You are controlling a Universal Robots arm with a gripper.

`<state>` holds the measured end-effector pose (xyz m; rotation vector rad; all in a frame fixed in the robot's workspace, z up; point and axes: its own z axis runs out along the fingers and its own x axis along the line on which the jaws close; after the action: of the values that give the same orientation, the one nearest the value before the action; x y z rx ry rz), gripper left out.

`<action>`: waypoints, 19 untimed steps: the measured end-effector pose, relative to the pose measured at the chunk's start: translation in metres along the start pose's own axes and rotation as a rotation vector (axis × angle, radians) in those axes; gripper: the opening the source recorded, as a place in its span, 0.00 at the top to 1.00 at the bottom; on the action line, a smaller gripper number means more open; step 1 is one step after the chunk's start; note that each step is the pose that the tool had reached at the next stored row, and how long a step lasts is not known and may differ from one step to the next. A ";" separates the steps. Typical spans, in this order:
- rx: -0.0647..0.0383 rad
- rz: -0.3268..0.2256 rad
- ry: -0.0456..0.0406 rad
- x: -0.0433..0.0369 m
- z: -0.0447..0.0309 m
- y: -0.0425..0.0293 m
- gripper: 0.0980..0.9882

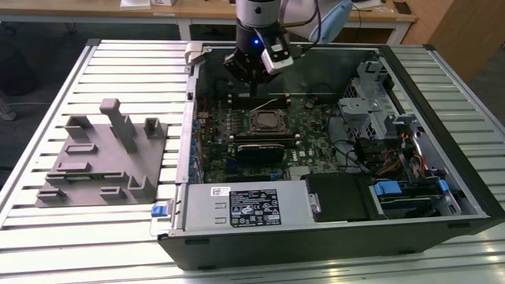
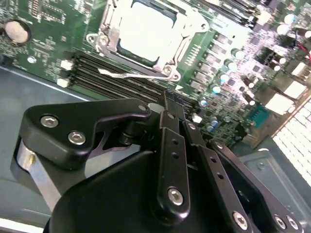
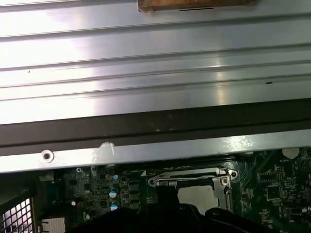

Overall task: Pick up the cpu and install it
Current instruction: 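Install the first cpu locking lever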

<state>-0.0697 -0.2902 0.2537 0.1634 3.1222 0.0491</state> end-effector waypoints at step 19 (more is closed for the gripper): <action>-0.025 -0.015 0.0037 -0.0119 0.0183 -0.0033 0.99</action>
<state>-0.0579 -0.2942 0.2355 0.1393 3.1247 0.0876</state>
